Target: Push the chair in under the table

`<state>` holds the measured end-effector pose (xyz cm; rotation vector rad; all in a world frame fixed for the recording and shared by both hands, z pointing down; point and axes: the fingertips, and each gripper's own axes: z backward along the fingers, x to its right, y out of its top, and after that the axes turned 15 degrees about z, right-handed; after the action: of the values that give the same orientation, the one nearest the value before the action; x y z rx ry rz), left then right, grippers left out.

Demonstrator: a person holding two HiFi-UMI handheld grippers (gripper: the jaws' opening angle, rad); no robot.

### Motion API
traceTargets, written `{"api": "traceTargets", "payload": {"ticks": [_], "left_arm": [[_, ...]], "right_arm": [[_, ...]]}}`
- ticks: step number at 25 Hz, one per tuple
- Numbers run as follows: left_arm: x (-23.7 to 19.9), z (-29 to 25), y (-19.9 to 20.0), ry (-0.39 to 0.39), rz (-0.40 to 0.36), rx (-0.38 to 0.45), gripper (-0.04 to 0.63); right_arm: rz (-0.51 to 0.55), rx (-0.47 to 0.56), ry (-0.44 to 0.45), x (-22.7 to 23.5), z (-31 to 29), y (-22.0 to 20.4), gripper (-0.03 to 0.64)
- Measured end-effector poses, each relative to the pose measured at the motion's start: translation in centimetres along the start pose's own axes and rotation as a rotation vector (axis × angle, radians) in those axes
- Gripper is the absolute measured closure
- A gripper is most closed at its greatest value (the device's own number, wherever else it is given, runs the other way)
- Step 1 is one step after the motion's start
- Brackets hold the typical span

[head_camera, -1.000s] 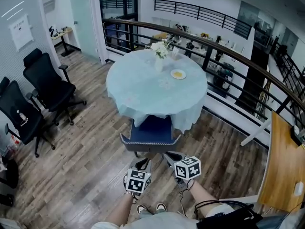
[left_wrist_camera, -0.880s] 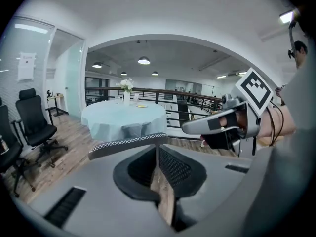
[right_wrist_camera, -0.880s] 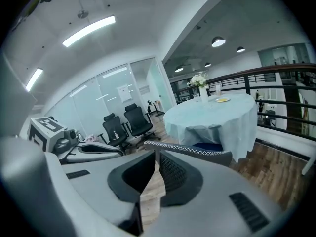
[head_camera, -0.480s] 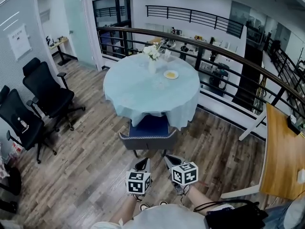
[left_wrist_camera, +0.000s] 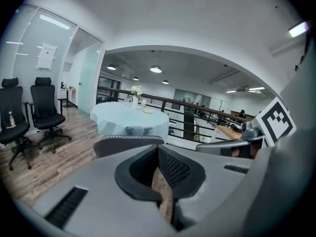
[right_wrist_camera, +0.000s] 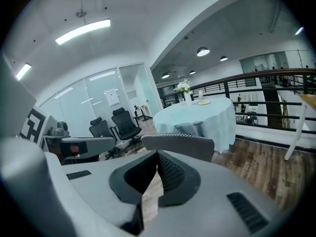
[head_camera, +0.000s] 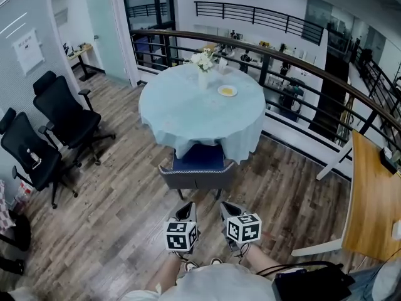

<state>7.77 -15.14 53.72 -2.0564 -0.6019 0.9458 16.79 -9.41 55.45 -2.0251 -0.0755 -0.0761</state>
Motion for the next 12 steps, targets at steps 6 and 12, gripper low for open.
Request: {"api": "traceTargets", "payload": {"ticks": [6,12], "left_arm": [[-0.4,0.6,-0.2,0.029,0.001,0.01,0.591],[-0.9,0.9,-0.8,0.039,0.016,0.006,0.591]], "right_arm": [[0.047,-0.004,-0.018,-0.1,0.2,0.8,0.6],[0.066,-0.009,-0.004,-0.9,0.1,0.9,0.601]]}}
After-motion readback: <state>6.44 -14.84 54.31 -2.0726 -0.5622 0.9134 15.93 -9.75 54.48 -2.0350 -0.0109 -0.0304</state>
